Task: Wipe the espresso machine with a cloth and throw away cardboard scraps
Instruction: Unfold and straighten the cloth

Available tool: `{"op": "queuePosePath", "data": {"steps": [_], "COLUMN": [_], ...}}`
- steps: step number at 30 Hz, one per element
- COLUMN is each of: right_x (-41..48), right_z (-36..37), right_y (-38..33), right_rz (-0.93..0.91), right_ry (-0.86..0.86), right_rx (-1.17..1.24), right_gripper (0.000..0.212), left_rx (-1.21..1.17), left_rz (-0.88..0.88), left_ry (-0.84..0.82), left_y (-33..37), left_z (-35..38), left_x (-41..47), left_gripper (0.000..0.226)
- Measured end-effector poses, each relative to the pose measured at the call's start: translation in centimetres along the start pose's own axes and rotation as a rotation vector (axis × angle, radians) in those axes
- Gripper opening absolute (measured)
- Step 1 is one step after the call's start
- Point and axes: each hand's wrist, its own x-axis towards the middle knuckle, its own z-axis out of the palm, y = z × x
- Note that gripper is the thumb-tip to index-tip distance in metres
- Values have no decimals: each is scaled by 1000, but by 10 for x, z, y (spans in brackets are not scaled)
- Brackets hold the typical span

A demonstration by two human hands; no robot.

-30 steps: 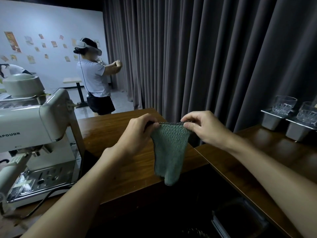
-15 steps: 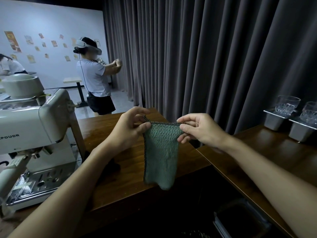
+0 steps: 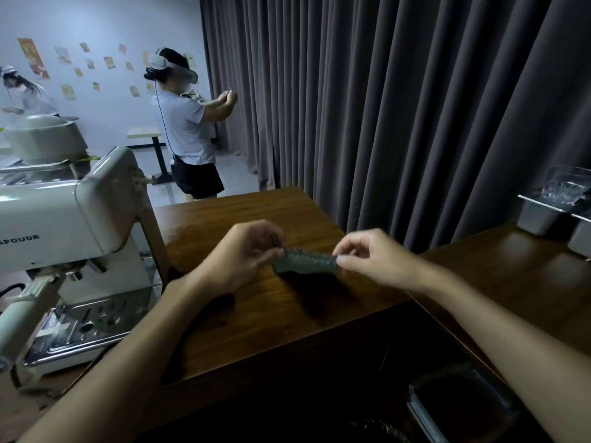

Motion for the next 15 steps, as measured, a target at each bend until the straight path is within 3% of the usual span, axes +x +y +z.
{"op": "queuePosePath", "data": {"steps": [3,5,11,15], "right_x": [-11,-14,12,34], "right_z": [22,32,50,59], "right_y": [20,27,42,48], "right_rz": [51,62,103,136], "right_ry": [-214,-245,50,196], "right_rx": [-36,-24,33,-20], "right_gripper": [6,6,9,9], "left_rx": [7,-14,59,139], "left_rz": [-94,-148,-188,-197], "left_ry": [-158,-171,-12,84], "left_y": [-27,-40,-53,-59], "left_z": [23,35,44,50], "left_x": [-19,-25,-4,20], "left_gripper": [16,15,18,8]}}
